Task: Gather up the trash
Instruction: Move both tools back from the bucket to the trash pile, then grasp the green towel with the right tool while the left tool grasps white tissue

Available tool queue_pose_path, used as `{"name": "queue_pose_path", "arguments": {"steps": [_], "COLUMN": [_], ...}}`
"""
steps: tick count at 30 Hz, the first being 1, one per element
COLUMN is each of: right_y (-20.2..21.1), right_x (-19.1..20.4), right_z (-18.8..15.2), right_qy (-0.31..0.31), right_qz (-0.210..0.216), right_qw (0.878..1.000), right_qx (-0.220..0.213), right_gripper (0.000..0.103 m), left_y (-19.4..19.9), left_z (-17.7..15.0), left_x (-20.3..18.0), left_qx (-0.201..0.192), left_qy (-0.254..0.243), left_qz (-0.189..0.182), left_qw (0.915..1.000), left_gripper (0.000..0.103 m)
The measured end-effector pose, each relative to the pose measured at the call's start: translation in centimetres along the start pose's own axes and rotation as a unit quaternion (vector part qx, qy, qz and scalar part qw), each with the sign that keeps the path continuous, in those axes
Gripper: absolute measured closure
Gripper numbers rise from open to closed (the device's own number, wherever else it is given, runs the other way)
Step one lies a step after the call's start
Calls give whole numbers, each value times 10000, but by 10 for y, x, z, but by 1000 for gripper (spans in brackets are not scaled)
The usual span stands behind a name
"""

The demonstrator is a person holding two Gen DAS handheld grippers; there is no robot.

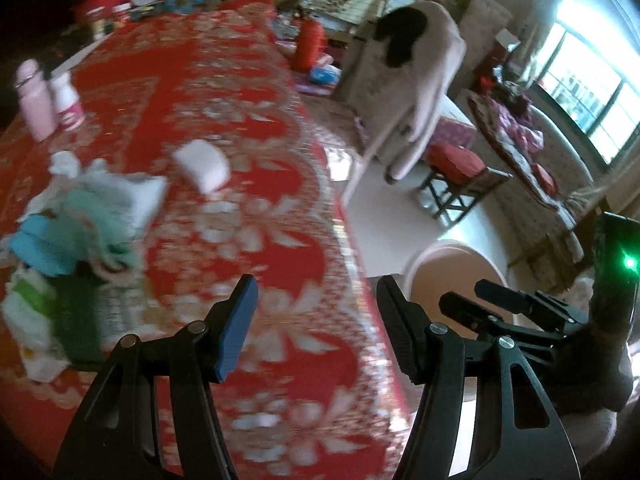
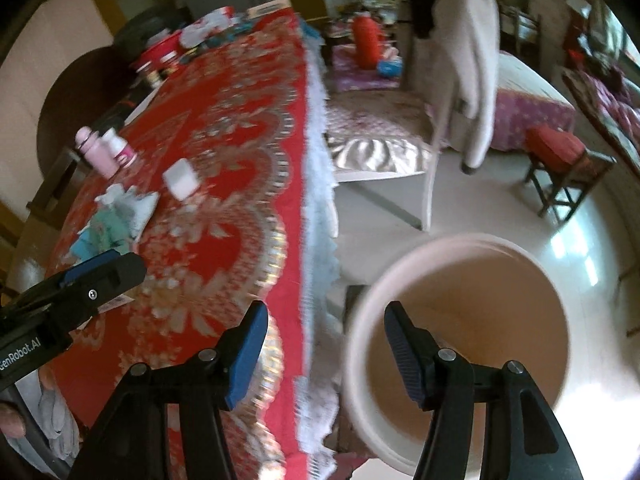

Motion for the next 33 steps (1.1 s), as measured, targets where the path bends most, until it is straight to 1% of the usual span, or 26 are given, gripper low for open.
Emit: {"name": "queue_pose_path", "arguments": {"steps": [3, 6, 11, 16, 21, 26, 29, 33], "right_y": [-9, -19, -34, -56, -74, -88, -96, -104], "right_x": [26, 60, 113, 163, 201, 231, 244, 261], "right_z": [5, 12, 23, 37, 50, 58, 62, 68], "right_qy": [22, 226, 524, 770, 933, 1132, 1178, 1267], "right_qz": [153, 237, 486, 699, 868, 945, 1003, 1048], "right_qw": [9999, 9994, 9974, 9944, 9915, 9885, 9872, 9855], "right_qx": [57, 97, 126, 201, 272, 328, 379, 409], "right_gripper": [45, 45, 45, 45, 45, 44, 44, 44], "left_y": [11, 24, 45, 64, 75, 78, 76, 68], "left_z": [0, 0, 3, 2, 1, -5, -6, -4], "left_x": [27, 60, 129, 203, 262, 309, 325, 337], "left_qx": [-38, -85, -131, -178, -214, -134, -67, -3], "left_qy": [38, 124, 391, 805, 1179, 1572, 1736, 1901], "left_qz": [138, 281, 599, 1020, 1289, 1332, 1258, 1071], "left_qw": [9999, 9995, 9974, 9914, 9844, 9784, 9767, 9759], "left_gripper": [42, 42, 42, 42, 42, 42, 42, 42]}}
Point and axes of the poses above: each gripper's, at about its wrist camera, not at the fingertips, and y roughly against the way its jaws point, x to its left, z to its top, the point moved 1 cm from there along -y, roughly the way its jaws point
